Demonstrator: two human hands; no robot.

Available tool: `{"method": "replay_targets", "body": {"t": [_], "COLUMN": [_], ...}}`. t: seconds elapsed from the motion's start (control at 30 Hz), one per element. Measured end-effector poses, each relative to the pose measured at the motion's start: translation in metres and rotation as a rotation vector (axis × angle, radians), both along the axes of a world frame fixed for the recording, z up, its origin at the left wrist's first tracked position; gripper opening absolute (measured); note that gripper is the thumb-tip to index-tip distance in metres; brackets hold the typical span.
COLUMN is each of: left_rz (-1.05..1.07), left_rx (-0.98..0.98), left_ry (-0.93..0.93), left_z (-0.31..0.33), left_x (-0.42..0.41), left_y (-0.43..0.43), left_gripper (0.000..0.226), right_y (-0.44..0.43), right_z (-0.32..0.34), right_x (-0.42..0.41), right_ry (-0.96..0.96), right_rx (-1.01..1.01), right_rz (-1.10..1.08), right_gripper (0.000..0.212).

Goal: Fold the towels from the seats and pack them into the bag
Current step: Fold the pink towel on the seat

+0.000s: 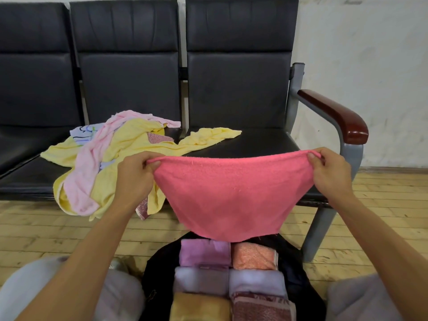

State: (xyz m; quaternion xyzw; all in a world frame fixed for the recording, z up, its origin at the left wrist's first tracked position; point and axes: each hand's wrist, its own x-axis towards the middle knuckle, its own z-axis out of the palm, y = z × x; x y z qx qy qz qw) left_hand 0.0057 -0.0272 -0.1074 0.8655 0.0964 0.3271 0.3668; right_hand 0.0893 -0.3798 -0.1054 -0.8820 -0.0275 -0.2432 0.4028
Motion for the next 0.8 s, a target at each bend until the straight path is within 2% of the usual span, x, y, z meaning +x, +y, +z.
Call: {"method": "replay_targets", "body": {"t": [0.13,0.3,0.57,0.8], "left_rz": [0.065,0.042,0.04,0.017], "left_rx": [0.084,0.123,0.116,0.045], "left_ry": [0.0,0.008,0.003,0.07], "left_z": [-0.0039,-0.0083,-0.0057,-0.0046], "left_x": [0.0019,0.0002,-0.0003,0.0016], "left_y": [0.0049,0.0084,0.0068,0.0066], "left_gripper": [0.017,0.016,0.016,0.015], "right_y": [-0.0021,-0.0036,0.0024,0.0043], "right_z": [-0.0001,-0.0014,0.0003,0.0007], "right_x": [0.0013,0.0002,0.0028,0.006], "right_ry": [-0.016,0.011,0.027,0.167], "right_rx": [-0.161,-0.155,0.067,0.432], "right_rz": [0.021,0.038,0.006,0.032], "right_gripper": [0.029,0.031,0.03,0.018]}}
